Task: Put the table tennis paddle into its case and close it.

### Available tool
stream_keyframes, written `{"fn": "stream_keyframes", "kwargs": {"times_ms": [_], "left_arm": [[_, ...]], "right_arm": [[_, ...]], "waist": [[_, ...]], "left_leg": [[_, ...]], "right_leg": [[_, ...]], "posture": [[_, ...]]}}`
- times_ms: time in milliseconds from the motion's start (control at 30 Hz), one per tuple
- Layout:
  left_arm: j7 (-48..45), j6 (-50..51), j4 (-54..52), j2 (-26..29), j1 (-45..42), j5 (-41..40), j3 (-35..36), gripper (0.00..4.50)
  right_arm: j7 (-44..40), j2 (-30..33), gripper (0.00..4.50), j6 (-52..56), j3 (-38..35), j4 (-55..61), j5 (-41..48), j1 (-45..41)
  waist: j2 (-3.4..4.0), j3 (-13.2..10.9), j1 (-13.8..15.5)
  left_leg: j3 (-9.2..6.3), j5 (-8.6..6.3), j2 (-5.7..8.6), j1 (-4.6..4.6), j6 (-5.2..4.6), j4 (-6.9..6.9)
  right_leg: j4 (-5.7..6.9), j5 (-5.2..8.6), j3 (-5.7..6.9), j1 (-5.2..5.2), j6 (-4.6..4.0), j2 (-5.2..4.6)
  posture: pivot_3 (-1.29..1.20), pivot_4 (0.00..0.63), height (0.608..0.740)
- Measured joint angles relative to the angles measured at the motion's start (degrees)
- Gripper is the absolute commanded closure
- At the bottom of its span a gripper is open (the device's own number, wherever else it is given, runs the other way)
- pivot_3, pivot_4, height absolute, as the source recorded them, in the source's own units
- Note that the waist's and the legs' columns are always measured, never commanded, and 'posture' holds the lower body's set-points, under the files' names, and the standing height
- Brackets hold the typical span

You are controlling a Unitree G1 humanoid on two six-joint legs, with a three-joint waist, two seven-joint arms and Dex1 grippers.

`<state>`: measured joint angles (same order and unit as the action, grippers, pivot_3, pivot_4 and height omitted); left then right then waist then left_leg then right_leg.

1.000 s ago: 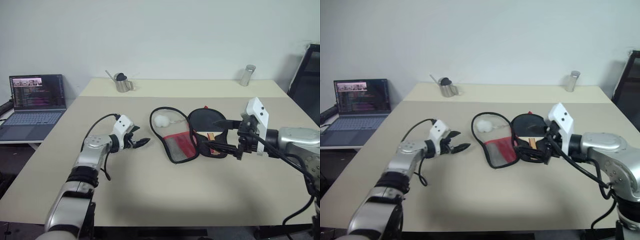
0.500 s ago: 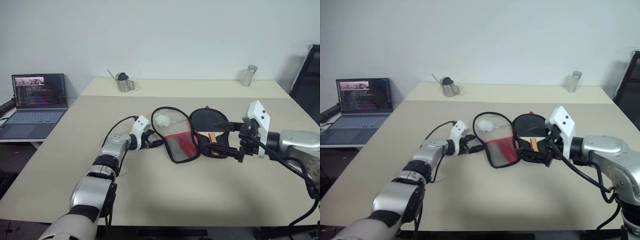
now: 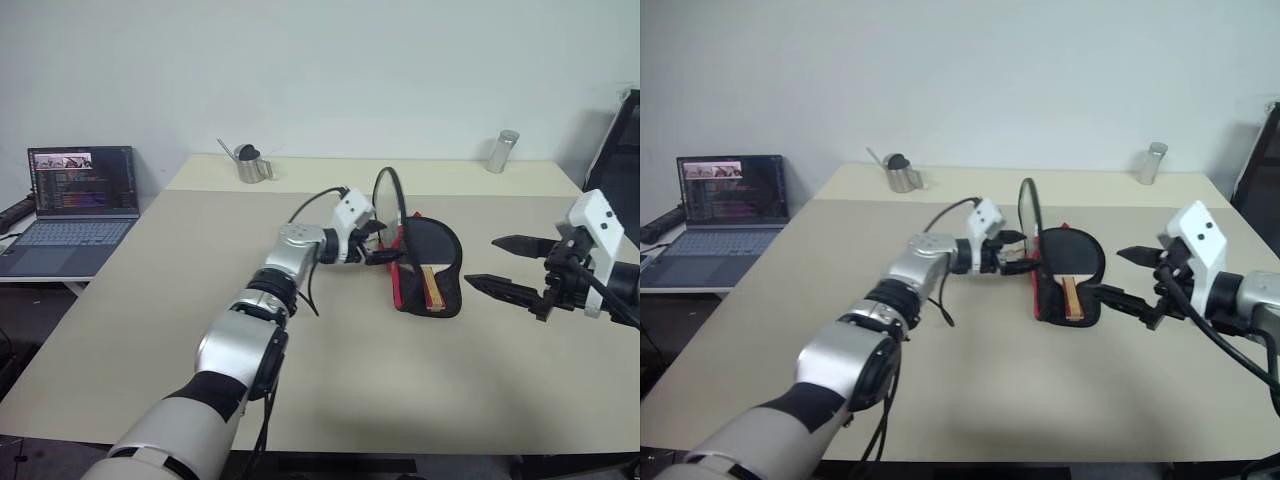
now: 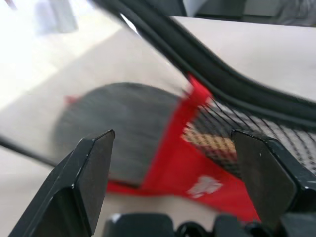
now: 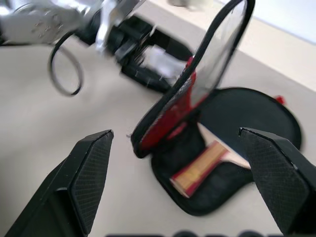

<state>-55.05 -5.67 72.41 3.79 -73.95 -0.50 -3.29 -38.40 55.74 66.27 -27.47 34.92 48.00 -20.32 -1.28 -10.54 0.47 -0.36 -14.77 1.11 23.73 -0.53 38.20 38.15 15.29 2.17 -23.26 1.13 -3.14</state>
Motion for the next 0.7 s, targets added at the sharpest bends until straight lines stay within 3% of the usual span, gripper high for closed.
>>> {"fn": "stream_keyframes", "kwargs": {"times_ms": [167,333,500,700], "left_arm": [[4.5,-0.1,2.3,-4.3,-1.4,0.5,0.4,0.37],[4.9,-1.4,2.3,-4.2,-1.7,0.5,1.5,0.37],[-0.5,-2.3,1.2,1.9,-0.7,-0.8,3.7,0.37],[-9.4,-1.9,-6.9,11.2,7.7,-3.3,5.4,0.37]], "right_arm": [[3.5,-0.1,0.02,1.7,-0.9,1.1,1.0,1.7],[7.6,-2.6,0.02,1.6,2.3,-0.9,0.5,0.2],[11.1,-7.8,0.02,0.5,9.2,-8.4,-2.1,-3.9],[11.1,-12.1,0.02,-5.6,17.3,-22.6,-9.8,-8.5]], "waist": [[-0.01,0.0,-0.2],[-0.01,0.0,-0.5],[-0.01,0.0,-0.7],[0.00,0.0,-0.7]], "left_leg": [[0.00,0.01,0.01,-0.02,-0.01,-0.01],[0.07,0.01,0.00,-0.09,-0.02,-0.01],[0.28,0.03,-0.02,-0.32,-0.03,-0.03],[0.37,0.05,0.00,-0.38,-0.05,0.02]], "right_leg": [[0.03,0.00,-0.02,0.00,0.00,-0.01],[0.08,0.00,-0.05,0.00,0.00,-0.01],[0.37,0.02,-0.13,-0.01,0.01,0.00],[0.49,0.01,-0.21,-0.04,0.01,0.01]], "posture": [[0.00,0.150,0.740],[0.00,0.150,0.740],[0.00,0.150,0.740],[0.00,0.150,0.740]]}}
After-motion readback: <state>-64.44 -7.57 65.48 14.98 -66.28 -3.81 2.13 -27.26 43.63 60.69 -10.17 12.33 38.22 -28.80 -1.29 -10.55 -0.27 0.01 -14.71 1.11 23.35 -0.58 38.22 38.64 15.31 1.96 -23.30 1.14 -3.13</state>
